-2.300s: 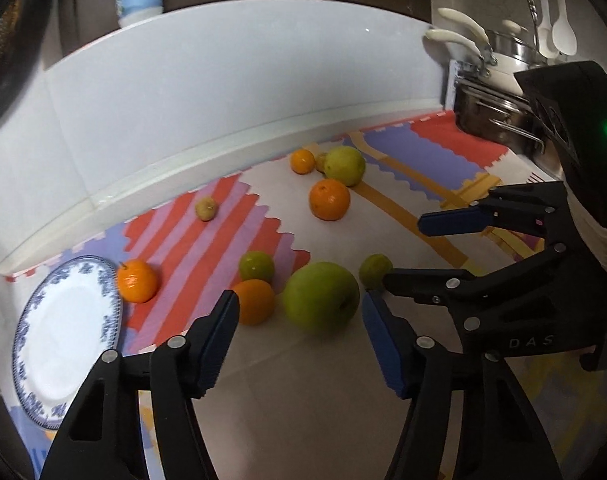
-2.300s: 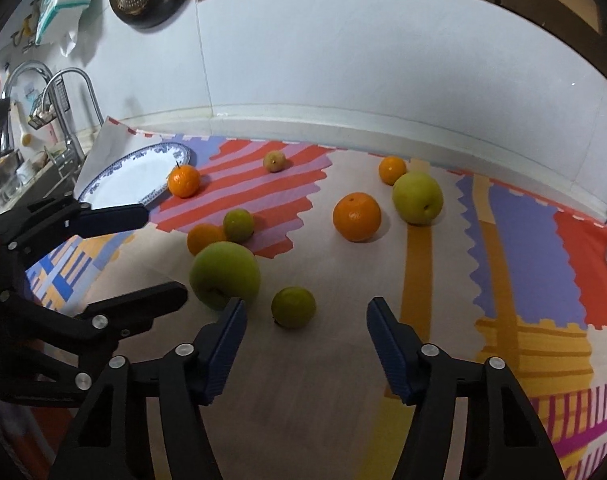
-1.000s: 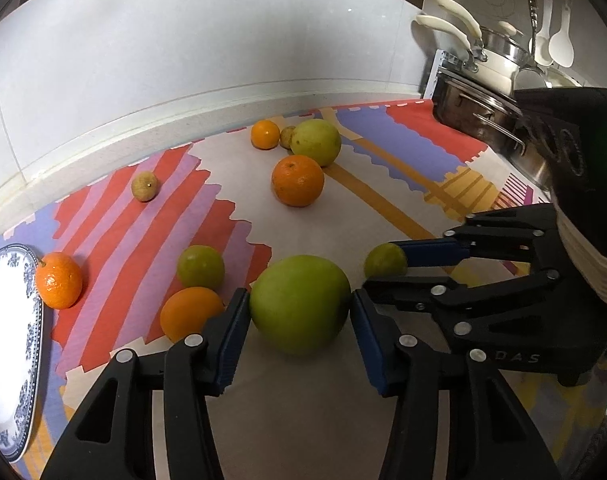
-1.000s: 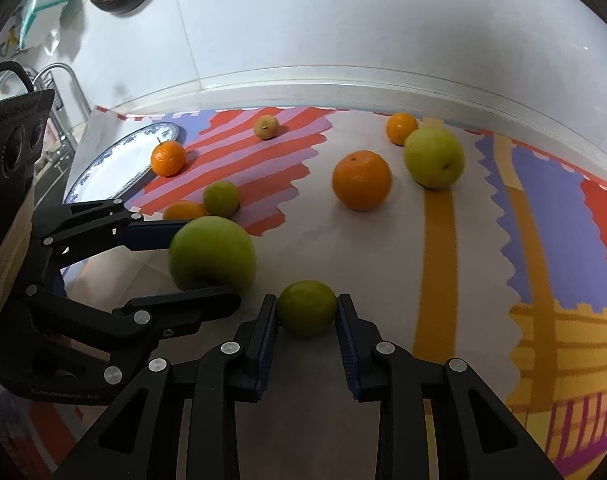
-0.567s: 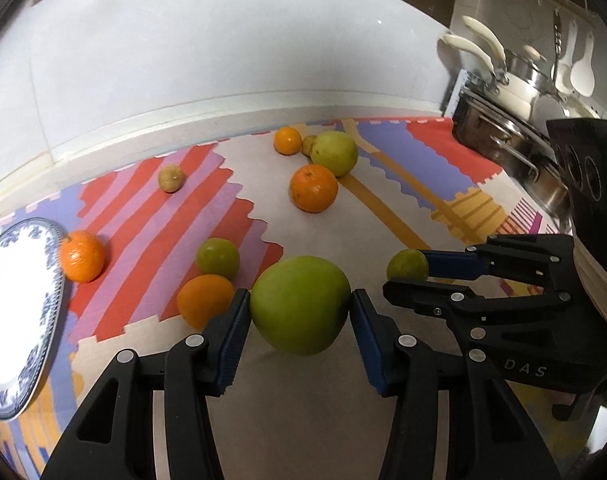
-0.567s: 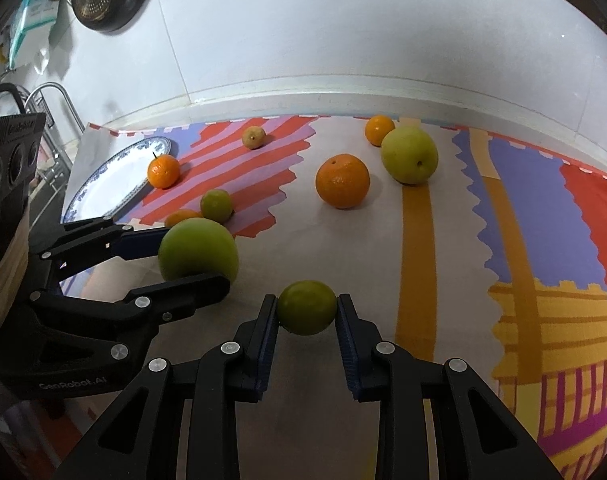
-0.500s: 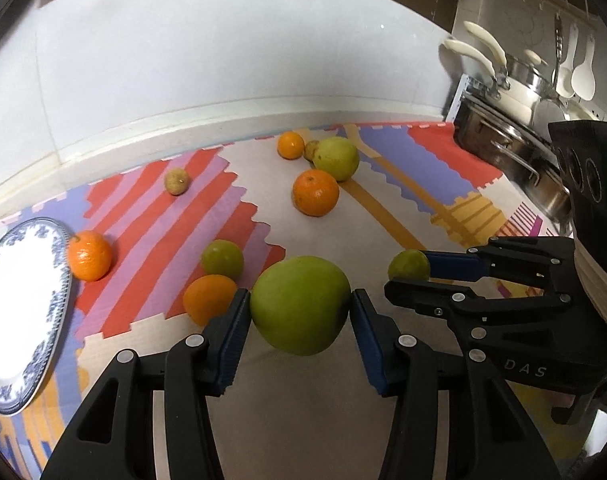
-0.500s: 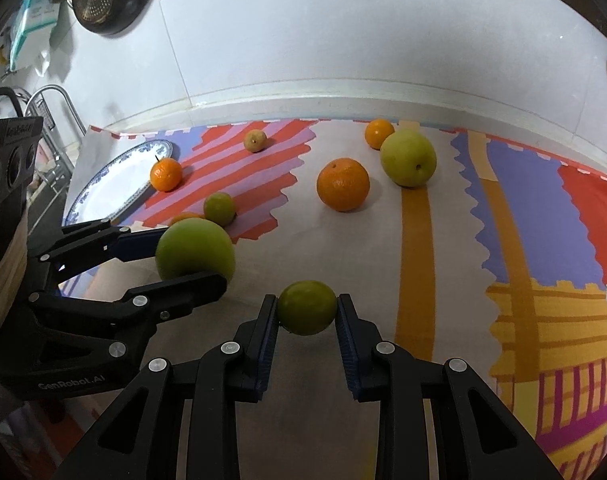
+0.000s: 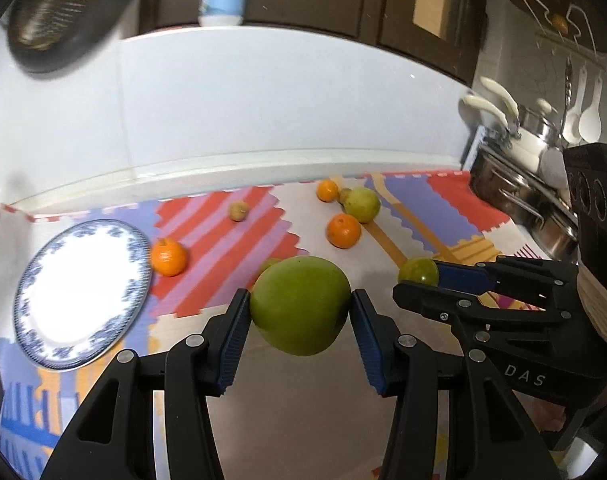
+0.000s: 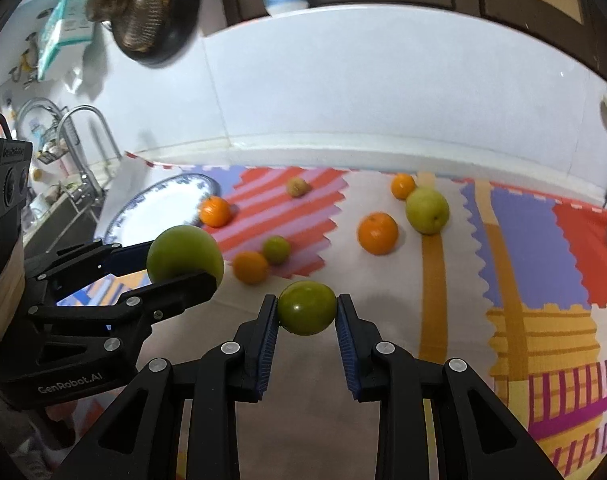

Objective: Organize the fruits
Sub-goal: 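Carry the green apple with the left tool over the plate while the right tool carries the lime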

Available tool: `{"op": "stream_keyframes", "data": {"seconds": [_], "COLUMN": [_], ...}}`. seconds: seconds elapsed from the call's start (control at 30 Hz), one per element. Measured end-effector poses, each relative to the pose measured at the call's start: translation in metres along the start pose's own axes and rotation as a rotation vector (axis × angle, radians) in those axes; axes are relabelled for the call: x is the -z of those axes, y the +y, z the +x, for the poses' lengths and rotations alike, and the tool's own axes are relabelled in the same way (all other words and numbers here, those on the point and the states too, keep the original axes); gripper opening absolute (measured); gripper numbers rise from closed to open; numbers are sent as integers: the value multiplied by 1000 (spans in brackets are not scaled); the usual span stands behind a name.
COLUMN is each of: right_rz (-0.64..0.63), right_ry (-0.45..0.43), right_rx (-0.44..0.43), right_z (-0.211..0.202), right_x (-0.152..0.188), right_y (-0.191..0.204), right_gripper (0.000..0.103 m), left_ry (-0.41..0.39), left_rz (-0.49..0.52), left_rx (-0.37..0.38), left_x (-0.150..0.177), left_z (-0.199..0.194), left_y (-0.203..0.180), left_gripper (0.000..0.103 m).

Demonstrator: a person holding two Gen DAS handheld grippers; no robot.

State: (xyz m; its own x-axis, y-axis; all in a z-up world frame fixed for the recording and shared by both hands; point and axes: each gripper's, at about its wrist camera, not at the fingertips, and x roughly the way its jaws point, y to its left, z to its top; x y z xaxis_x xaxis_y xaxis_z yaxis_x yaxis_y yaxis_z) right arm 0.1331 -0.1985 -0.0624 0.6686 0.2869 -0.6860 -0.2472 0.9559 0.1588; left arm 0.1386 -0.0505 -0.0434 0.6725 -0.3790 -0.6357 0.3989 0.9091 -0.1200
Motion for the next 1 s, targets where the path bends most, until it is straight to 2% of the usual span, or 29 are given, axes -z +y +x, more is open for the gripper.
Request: {"op": "stream_keyframes", "data": {"seconds": [0.57,0.83,1.0], "right_rz": [-102,-145,-170], "right_ry": [-89,-106,-91], "right_rx": [-107,-154,-178], "right_z": [-8,13,37], "right_x": [-30,-52,-65], "right_y": [84,130,154], "right_gripper": [30,30,30], "left_ry": [-99,-91,-60], "left_rz": [-96,-120,-138], "left_rx": [-190,-277,-301], "left_x": [10,12,14], "left_z": [-75,-90,-88], "left_y": [63,111,143], "left_gripper": [50,50,50]}}
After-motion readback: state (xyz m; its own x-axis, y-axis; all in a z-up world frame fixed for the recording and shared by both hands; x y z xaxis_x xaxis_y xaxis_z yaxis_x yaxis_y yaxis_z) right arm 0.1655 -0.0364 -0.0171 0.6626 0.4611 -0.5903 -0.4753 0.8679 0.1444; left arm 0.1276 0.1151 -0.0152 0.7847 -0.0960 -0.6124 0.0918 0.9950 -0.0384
